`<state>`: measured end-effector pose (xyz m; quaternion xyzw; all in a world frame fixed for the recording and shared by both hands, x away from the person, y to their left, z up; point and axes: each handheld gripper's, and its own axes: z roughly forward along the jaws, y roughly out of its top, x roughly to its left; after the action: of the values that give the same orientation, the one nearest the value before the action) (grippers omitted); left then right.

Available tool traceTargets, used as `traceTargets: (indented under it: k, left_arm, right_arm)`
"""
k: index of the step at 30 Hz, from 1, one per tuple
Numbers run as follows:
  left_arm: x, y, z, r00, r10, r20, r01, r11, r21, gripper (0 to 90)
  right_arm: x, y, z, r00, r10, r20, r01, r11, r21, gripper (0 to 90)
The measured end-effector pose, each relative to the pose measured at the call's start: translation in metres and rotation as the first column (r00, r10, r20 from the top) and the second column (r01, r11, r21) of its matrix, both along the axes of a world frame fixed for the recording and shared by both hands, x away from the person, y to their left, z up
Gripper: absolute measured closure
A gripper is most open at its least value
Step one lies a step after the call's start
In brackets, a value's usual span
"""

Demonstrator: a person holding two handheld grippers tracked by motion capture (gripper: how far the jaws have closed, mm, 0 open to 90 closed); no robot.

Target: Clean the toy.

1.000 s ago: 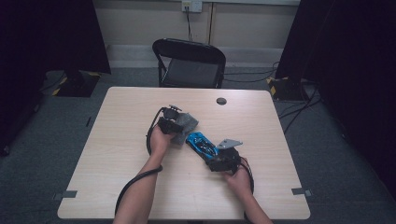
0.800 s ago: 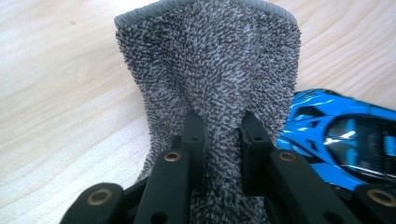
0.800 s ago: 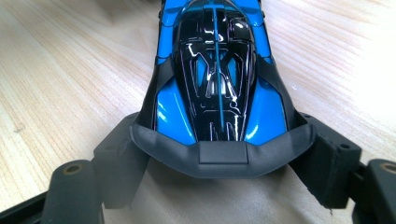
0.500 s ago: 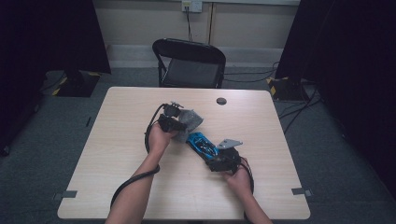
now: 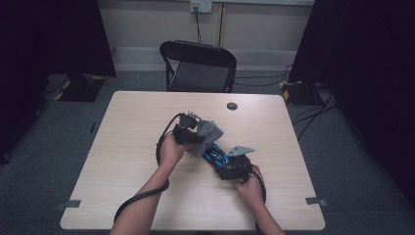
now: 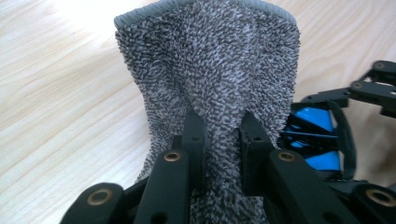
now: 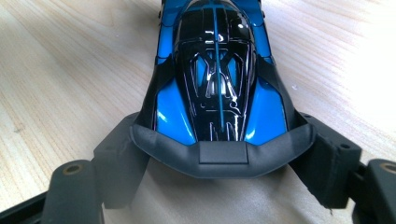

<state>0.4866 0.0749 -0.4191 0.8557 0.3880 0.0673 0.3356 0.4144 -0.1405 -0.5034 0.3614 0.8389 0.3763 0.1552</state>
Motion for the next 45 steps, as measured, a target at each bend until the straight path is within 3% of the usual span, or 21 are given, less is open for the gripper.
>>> traceTargets:
  k: [18,27,34,38,45]
  left_arm:
    - [-0.025,-0.032,-0.014,0.9954,-0.095,-0.014,0.095,0.9955,-0.002,76.6]
    - [-0.04,-0.049,-0.023,0.9893,-0.146,-0.007,0.146,0.9885,0.039,76.6]
    - [-0.041,-0.052,-0.027,0.987,-0.16,-0.018,0.161,0.986,0.044,76.6]
    - [-0.042,-0.054,-0.027,0.9854,-0.17,-0.001,0.17,0.9832,0.066,76.6]
    - [-0.038,-0.052,-0.026,0.9867,-0.162,-0.005,0.162,0.9845,0.067,76.4]
  right_arm:
    - [0.0,0.0,0.0,1.0,0.0,0.0,0.0,1.0,-0.001,24.9]
    - [0.0,0.0,0.0,1.0,0.0,0.0,0.0,1.0,-0.001,24.9]
    - [0.0,0.0,0.0,1.0,0.0,-0.001,0.0,1.0,-0.001,24.9]
    - [0.0,0.0,0.0,1.0,0.0,-0.001,0.0,1.0,-0.001,24.9]
    - [0.0,0.0,0.0,1.0,0.0,0.0,0.0,1.0,-0.001,24.9]
